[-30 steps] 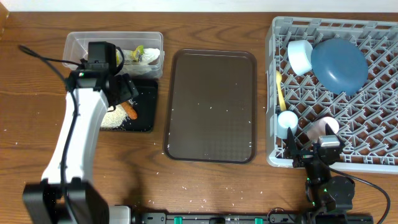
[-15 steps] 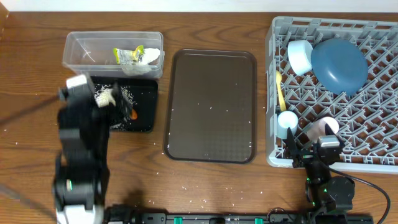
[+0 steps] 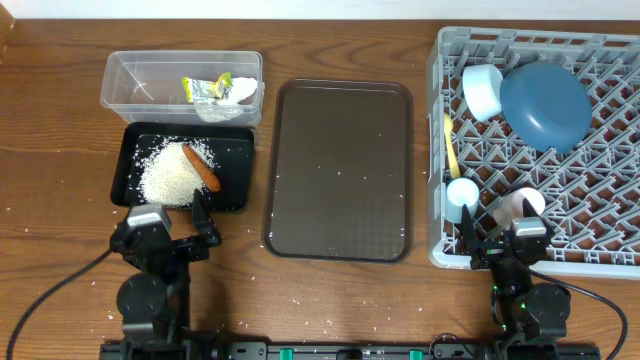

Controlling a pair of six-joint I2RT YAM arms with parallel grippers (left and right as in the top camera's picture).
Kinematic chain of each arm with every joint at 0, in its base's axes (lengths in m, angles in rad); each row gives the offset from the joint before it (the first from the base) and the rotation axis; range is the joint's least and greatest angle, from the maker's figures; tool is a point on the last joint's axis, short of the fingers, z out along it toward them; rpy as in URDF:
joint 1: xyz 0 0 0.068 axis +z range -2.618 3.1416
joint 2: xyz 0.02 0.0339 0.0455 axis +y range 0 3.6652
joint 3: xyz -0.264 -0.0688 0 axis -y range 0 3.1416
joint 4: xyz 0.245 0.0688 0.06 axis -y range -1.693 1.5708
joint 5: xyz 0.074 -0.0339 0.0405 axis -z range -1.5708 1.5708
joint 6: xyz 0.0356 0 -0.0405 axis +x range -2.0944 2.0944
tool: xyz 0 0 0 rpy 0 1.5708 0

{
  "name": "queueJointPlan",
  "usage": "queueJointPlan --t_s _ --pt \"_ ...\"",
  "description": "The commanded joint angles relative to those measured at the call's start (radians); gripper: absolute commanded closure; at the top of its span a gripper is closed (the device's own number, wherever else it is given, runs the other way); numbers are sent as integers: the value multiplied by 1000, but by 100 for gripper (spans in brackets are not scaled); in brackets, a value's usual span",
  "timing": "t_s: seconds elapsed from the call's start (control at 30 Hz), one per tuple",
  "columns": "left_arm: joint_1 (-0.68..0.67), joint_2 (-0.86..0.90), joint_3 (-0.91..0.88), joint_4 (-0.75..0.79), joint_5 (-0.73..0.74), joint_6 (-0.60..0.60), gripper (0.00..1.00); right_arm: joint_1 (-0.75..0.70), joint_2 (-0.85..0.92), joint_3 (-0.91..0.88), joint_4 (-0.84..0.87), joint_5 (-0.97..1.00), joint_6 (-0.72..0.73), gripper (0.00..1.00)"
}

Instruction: Sort waste into correct bins and load items into the dishwasher rack

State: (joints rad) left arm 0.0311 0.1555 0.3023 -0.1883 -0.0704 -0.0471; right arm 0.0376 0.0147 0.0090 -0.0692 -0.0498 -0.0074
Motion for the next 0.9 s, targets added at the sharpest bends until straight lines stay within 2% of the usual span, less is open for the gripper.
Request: queueJointPlan --t_s 0.0,0.2,0.4,0.87 --pt "3 -65 -46 26 6 18 2 9 -8 -3 -2 -3 14 1" --pt "3 -154 -137 76 -8 18 2 9 -8 -3 -2 -3 14 1" --pt "0 -154 -215 154 -8 17 2 9 -8 -3 -2 -3 14 1" --pt "0 -154 -285 170 -5 8 2 9 -7 -3 -2 -3 14 1"
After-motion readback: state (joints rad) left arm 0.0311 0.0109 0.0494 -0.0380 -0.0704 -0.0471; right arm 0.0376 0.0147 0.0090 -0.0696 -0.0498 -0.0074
